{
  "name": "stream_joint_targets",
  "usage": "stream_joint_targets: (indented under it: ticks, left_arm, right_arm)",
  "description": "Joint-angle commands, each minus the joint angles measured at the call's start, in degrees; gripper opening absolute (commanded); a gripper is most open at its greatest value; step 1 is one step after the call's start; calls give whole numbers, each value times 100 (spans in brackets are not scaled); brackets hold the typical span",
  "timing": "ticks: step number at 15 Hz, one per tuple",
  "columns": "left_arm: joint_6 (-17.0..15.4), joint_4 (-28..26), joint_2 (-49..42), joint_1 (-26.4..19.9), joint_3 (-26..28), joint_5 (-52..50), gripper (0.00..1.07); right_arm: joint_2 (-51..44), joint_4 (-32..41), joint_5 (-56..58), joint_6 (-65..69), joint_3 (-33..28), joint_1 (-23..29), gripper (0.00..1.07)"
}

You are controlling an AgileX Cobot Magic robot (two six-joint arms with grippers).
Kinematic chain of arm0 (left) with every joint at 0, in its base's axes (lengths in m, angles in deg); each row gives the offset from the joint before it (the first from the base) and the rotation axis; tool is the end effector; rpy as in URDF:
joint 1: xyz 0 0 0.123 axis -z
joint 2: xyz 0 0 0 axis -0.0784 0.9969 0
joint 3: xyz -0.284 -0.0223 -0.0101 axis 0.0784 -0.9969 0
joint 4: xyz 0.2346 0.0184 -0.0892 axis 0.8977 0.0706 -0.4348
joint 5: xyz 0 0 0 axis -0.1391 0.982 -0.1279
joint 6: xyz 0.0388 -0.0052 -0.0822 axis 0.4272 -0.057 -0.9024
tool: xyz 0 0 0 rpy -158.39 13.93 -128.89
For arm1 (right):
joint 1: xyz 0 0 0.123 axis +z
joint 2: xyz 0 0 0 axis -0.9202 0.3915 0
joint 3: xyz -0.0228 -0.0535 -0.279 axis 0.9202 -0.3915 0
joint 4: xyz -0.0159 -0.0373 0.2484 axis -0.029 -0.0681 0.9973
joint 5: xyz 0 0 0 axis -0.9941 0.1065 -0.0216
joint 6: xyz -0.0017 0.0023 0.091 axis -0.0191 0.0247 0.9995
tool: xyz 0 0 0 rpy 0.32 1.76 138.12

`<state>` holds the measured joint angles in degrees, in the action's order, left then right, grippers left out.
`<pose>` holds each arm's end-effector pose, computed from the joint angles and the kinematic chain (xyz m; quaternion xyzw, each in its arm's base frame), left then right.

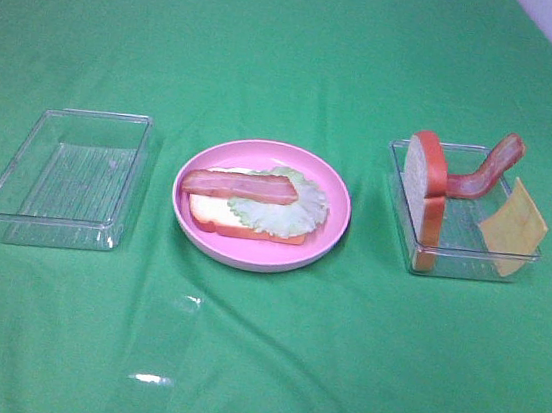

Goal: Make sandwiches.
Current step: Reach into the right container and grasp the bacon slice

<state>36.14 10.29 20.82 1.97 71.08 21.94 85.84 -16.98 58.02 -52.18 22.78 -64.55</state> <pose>0.0217 0.0039 0.2840 -0.0396 0.8937 0.0181 0.4466 -0.0024 -0.0001 0.2609 -0.0026 0.8754 0.0188 0.4830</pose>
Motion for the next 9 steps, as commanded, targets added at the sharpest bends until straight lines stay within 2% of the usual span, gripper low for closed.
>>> stream_joint_targets:
  ticks: [1, 2, 9]
  left_arm:
    - [172, -115, -1026, -6, -57, -11, 98]
    - [172, -115, -1295, -6, -92, 0, 98]
    - [149, -143, -1232, -6, -92, 6, 98]
  right_arm:
    - [-149, 0, -23, -57, -17, -29, 94]
    - [-149, 0, -23, -57, -17, -29, 94]
    - [-109, 0, -23, -57, -17, -29, 94]
